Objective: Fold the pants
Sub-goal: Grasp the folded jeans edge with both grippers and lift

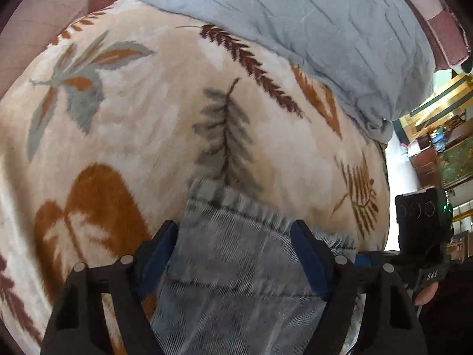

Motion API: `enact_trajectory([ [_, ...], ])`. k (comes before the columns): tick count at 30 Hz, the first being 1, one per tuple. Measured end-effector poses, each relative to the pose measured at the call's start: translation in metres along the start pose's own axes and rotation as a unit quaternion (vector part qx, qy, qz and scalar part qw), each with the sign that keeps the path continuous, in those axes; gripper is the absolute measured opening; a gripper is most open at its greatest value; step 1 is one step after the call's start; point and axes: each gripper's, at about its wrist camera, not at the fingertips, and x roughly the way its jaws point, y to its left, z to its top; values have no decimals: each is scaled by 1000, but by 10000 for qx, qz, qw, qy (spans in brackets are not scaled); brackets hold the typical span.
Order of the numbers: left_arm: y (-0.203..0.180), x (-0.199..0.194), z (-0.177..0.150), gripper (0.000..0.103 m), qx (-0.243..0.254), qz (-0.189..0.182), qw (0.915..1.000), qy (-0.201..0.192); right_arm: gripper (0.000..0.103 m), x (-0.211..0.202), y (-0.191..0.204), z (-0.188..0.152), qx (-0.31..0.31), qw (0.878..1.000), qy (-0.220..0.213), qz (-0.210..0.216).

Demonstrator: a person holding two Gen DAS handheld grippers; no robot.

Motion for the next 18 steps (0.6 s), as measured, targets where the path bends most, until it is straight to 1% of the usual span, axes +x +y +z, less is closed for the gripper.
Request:
enact_trajectory([
  [2, -6, 4, 2, 78, 112, 22, 9999, 28, 47, 3, 5, 0, -124, 9999, -18, -27],
  [4, -9, 5, 3, 78, 251, 80, 9996, 56, 55, 6, 11, -1, -258, 9996, -38, -73],
  [5, -10, 6, 2, 76, 283, 127, 9995, 59, 55, 8, 14, -2, -355, 9993, -49, -122],
  [6, -9, 5, 1, 69, 291, 166, 9994, 29, 55, 6, 15, -4, -417, 9990, -64, -152],
  [7, -8, 4, 1, 59, 297, 204, 9993, -23, 55, 6, 16, -5, -486, 9986, -81, -184],
  [8, -7, 2, -1, 54, 328, 265, 9991, -65, 55, 8, 18, -6, -570, 9981, -85, -216],
  [9, -5, 0, -4, 46, 362, 340, 9987, -101, 47, 8, 20, -7, -709, 9971, -85, -266],
  [10, -4, -1, -5, 40, 346, 375, 9986, -136, 34, 7, 21, -8, -784, 9965, -92, -291],
  [12, -4, -3, -6, 37, 341, 417, 9983, -214, 19, 9, 16, -7, -721, 9969, -51, -315],
  [14, -9, -3, -8, 37, 454, 599, 9969, -229, 18, 9, 12, -7, -625, 9976, -13, -306],
  [16, -18, -1, -8, 37, 702, 896, 9934, -155, 18, 8, 16, -9, -750, 9965, -63, -363],
  [18, -26, 0, -8, 38, 848, 1154, 9896, -116, 17, 6, 19, -13, -847, 9956, -109, -394],
])
